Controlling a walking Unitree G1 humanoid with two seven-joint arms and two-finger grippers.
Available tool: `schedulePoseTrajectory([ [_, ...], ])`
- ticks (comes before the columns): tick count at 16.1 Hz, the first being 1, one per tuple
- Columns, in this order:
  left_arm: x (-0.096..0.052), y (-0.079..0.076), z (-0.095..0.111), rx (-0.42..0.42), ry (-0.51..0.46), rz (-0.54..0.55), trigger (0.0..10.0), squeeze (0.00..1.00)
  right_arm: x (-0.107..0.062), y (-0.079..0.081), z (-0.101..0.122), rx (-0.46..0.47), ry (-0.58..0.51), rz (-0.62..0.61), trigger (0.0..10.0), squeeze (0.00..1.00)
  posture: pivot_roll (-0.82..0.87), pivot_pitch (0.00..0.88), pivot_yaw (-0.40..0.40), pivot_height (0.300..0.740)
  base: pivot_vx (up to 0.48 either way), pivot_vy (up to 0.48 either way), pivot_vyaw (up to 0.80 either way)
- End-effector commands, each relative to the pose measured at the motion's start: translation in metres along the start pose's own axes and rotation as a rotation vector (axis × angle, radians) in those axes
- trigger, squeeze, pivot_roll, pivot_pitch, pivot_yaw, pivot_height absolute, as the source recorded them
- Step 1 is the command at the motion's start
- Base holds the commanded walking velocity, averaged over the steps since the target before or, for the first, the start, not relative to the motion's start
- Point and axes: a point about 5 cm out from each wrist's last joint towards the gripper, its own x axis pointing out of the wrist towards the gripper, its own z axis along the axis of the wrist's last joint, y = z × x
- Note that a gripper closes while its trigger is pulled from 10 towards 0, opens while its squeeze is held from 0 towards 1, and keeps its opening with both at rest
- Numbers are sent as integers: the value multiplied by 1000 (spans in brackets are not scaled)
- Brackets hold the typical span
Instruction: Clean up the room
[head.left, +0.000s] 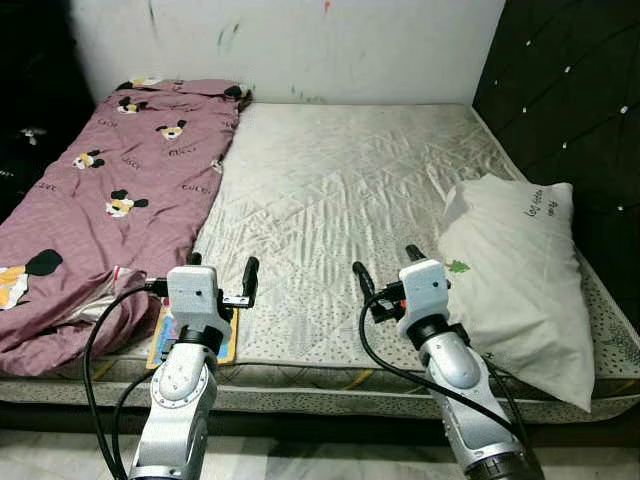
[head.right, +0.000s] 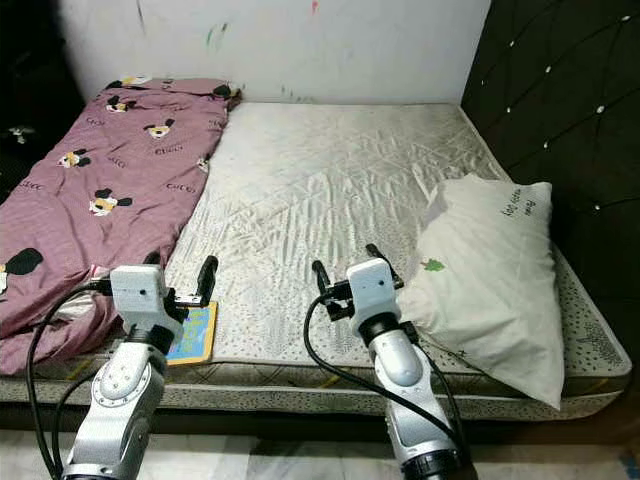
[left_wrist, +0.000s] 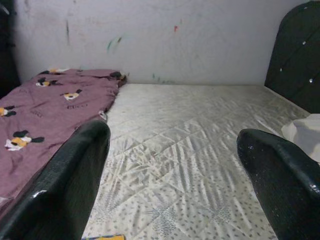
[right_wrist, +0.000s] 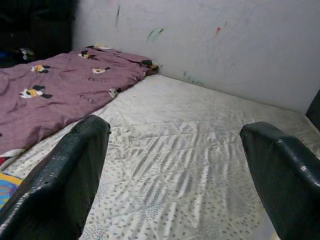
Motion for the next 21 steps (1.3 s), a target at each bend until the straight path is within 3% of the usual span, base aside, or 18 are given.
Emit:
schedulePoseTrajectory([
  [1, 0, 3, 1, 3, 1, 9, 10000, 0, 0, -1, 5, 3, -24, 1, 10000, 0, 12, 0, 5, 740, 0, 0, 0],
  [2, 0, 3, 1, 3, 1, 9, 10000, 0, 0, -1, 5, 3, -24, 1, 10000, 0, 12, 0, 5, 740, 0, 0, 0],
  [4, 1, -13, 4, -25, -5, -44, 10000, 0, 4, -3, 10, 8, -43, -2, 10000, 0, 9, 34, -2, 740, 0, 0, 400],
  [10, -4, -24, 9, -52, -39, -108, 10000, 0, 4, -7, 13, 14, -44, -9, 10000, 0, 4, 61, -22, 740, 140, 0, 0],
  [21, -6, -26, 6, -84, -10, -106, 10000, 0, 2, -4, 12, 21, -37, 0, 10000, 0, 5, 69, -32, 740, 238, 0, 0],
])
